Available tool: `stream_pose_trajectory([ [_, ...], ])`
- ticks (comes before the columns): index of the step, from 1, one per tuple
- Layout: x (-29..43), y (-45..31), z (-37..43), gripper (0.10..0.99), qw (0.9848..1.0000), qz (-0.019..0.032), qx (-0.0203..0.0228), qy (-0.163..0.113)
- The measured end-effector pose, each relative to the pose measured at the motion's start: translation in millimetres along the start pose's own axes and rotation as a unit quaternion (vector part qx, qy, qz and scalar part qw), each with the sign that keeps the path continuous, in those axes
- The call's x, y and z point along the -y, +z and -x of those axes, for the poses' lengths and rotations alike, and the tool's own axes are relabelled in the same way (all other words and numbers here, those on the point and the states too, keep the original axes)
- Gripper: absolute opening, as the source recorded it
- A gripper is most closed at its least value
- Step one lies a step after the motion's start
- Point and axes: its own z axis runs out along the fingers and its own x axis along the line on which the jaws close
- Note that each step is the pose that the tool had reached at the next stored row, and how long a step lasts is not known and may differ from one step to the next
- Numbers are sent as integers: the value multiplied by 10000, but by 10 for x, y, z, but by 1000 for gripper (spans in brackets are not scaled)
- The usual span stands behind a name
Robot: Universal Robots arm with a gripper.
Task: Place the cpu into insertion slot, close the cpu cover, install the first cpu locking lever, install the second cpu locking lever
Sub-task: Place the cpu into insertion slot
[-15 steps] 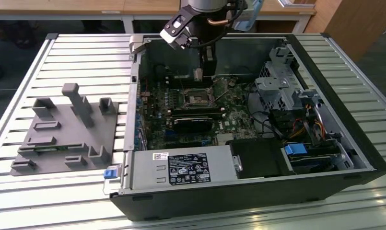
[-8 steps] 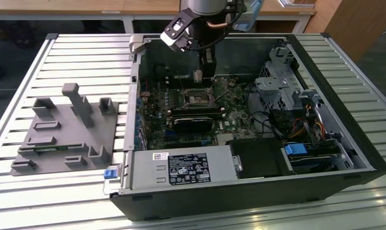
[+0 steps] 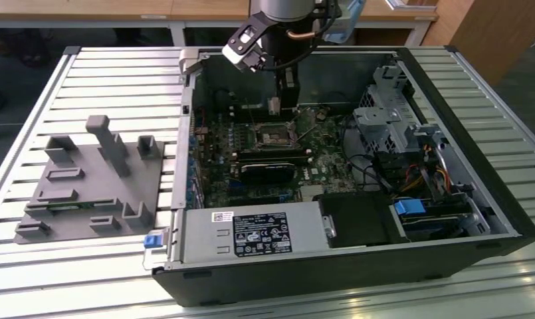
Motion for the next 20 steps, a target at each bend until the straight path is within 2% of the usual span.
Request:
stream_pose_trajectory([
  [6,3,27,-3,537,10000,0,0,1],
  [12,13,132,-45,537,10000,0,0,-1],
  [16,19,195,-51,537,9999,-1,-14,-168],
  [20,22,217,-51,537,9994,-3,-27,-339],
])
